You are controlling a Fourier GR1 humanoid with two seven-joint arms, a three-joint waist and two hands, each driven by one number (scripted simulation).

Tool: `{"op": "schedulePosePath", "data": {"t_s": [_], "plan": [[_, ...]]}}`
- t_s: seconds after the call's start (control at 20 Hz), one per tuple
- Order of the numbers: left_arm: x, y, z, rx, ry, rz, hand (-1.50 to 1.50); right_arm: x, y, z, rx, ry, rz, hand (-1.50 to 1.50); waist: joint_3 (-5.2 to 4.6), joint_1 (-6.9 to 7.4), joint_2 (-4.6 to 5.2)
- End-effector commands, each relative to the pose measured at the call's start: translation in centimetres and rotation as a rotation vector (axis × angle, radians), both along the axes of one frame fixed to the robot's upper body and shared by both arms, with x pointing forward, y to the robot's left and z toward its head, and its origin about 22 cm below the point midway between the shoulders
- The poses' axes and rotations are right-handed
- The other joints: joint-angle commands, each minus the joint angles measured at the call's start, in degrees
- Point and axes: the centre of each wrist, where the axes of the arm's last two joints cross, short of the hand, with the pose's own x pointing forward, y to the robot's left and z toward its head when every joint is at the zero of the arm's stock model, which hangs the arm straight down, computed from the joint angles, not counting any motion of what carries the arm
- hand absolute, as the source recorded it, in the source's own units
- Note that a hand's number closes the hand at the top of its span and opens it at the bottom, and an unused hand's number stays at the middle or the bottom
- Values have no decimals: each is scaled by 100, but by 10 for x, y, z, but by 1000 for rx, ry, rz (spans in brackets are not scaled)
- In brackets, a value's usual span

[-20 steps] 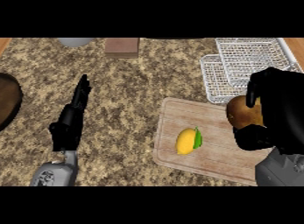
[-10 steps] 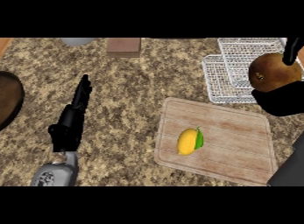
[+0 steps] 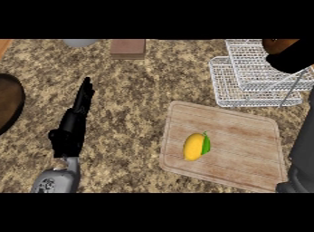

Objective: Pick the pear from the cutting board and place it in the tiered basket

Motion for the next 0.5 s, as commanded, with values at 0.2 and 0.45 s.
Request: {"op": "schedulePosePath", "data": {"t_s": [0.2, 0.45], "plan": [[11, -2, 4, 1, -4, 3, 0, 46, -28, -10, -69, -16, -42, 150, 1, 1, 10], [-1, 10, -6, -15, -9, -5, 0, 67, -53, -41, -126, 22, -55, 150, 2, 18, 8]]}}
